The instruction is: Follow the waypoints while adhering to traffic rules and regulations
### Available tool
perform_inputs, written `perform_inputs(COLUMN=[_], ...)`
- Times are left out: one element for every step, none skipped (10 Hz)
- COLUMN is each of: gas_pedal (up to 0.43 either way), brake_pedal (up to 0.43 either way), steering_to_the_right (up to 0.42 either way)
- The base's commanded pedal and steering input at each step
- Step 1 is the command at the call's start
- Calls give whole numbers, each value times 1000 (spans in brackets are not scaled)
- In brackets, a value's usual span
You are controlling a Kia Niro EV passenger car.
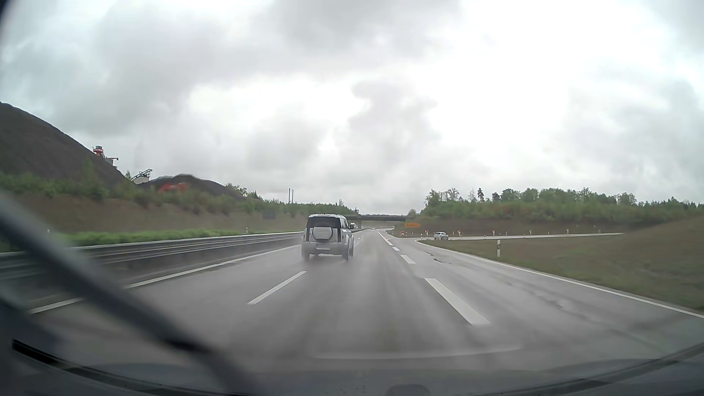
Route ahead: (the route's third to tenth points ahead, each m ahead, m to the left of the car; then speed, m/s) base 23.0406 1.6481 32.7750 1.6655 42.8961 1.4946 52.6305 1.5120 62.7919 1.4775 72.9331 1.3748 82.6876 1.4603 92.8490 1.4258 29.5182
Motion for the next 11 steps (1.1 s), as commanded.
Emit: perform_inputs(gas_pedal=[287, 287, 287, 287, 287, 287, 287, 287, 287, 287, 287], brake_pedal=[0, 0, 0, 0, 0, 0, 0, 0, 0, 0, 0], steering_to_the_right=[-2, -1, -1, -1, -1, -1, 0, 0, 0, 0, 0])
